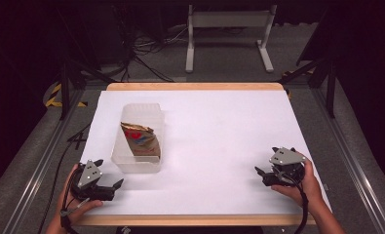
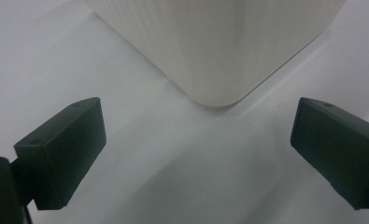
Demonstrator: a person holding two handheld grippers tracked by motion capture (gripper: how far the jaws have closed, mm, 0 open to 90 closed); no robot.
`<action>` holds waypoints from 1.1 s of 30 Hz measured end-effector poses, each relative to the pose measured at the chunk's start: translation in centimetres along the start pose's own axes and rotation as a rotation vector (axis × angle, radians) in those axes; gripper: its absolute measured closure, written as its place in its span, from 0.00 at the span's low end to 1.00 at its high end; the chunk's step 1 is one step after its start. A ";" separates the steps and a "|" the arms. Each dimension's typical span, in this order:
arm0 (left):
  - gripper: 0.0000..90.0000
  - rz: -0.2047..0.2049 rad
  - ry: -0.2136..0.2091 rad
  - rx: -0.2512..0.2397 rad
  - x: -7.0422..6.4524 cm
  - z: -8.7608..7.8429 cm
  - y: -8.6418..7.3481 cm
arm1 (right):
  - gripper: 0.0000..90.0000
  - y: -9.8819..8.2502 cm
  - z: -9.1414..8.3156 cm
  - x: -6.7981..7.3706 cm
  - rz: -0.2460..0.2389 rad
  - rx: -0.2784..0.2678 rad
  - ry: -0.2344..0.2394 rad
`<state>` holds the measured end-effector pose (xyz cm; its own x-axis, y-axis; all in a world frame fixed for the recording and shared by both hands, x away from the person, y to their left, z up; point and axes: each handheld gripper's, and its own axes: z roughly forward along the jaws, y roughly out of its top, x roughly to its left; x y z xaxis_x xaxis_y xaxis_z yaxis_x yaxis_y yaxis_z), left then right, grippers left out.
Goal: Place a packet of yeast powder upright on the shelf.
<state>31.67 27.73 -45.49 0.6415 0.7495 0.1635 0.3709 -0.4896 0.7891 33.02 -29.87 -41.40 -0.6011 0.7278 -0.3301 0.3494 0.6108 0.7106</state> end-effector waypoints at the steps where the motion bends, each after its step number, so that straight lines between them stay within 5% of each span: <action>1: 0.05 0.000 0.000 0.000 0.0 0.0 0.0 | 0.15 -0.3 -0.2 -0.1 0.005 -0.004 0.001; 12: 0.05 0.002 -0.004 0.000 0.1 0.1 0.1 | 0.12 -3.2 -1.7 -1.0 0.052 -0.014 -0.005; 33: 0.05 -0.024 0.009 -0.007 0.4 0.0 0.1 | 0.11 -8.7 -4.3 -2.4 0.242 -0.101 -0.044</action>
<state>31.98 27.96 -45.41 0.6265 0.7650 0.1495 0.3813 -0.4680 0.7972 28.33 -38.29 -44.07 -0.4760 0.8633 -0.1677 0.4047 0.3843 0.8298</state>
